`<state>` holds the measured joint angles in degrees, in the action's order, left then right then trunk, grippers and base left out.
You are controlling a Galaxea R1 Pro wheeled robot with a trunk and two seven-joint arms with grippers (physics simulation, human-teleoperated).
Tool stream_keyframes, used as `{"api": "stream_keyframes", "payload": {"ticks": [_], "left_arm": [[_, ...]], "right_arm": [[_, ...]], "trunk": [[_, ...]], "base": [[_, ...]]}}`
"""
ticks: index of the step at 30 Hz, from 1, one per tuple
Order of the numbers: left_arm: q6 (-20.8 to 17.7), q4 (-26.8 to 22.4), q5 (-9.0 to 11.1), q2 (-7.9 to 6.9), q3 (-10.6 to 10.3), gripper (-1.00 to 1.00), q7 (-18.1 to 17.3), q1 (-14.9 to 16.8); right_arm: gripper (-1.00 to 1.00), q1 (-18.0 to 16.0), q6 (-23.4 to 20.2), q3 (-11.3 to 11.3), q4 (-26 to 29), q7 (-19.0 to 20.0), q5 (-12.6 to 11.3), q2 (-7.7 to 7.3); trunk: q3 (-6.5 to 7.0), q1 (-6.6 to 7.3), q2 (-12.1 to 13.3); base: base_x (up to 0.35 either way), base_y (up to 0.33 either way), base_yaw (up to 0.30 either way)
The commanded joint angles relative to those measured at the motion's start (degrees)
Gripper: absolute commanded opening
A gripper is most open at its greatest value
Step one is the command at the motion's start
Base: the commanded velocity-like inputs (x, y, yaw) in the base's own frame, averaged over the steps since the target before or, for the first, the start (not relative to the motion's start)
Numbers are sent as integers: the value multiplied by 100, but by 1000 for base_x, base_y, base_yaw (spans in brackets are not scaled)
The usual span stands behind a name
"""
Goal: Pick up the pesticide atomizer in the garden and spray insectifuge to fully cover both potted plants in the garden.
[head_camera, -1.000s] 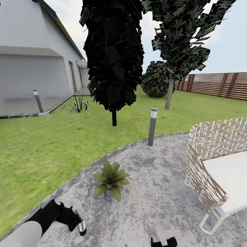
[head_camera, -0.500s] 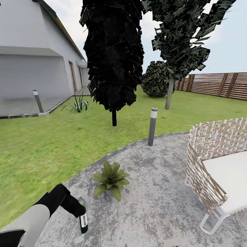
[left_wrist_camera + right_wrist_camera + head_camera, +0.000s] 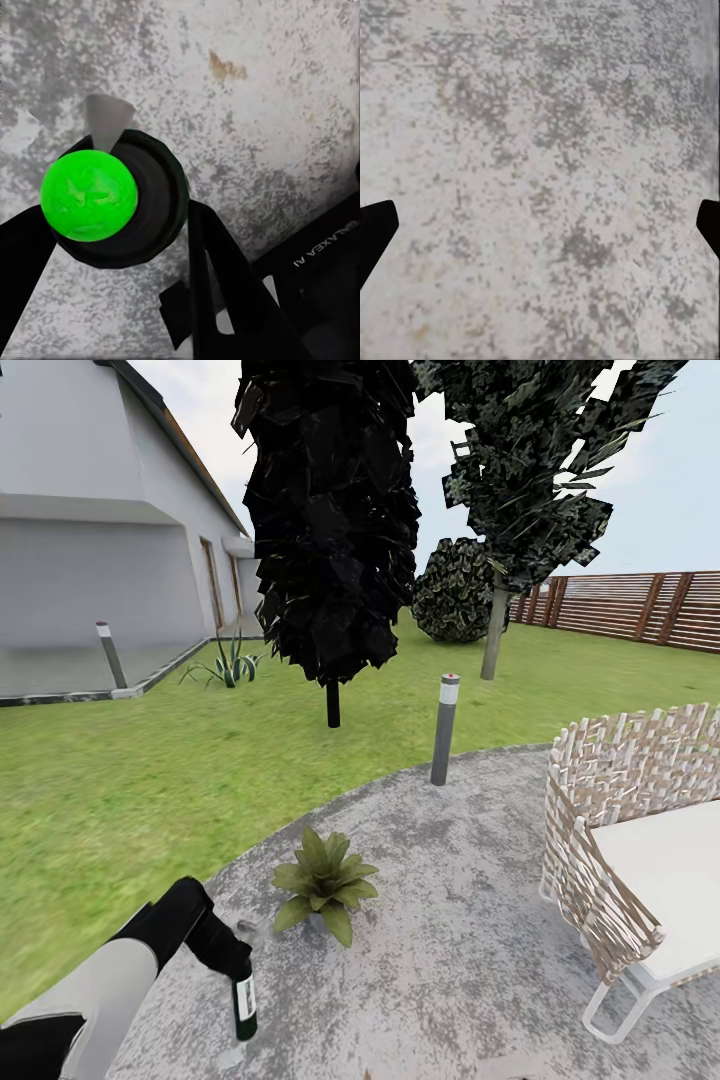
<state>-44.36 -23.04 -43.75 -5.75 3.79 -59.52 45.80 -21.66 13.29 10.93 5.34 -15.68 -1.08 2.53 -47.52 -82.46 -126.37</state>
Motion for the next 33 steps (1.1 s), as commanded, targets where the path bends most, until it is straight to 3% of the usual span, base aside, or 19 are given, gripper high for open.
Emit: {"api": "stream_keyframes", "payload": {"ticks": [1, 7, 25, 33], "left_arm": [[-67, -14, -55, 10, 37, -100, -42, 14], [-99, -25, -71, 21, 34, -100, -18, 32], [-131, -135, -116, 21, 29, -100, 11, -24], [-134, -128, -243, -25, -159, -100, 3, -61]], "right_arm": [[100, -5, 13, 39, -6, -29, -16, -28], [100, 2, 16, 41, -15, -32, -23, -44], [100, 4, 25, 41, -15, -41, -23, -33], [100, 4, 25, 41, -15, -41, -23, -33]], "trunk": [[-6, 1, -3], [-6, 1, -3], [-6, 1, -3], [-6, 1, -3]], "base": [[0, 0, 0], [50, -32, 0], [228, -177, -3], [19, -9, -219]]}}
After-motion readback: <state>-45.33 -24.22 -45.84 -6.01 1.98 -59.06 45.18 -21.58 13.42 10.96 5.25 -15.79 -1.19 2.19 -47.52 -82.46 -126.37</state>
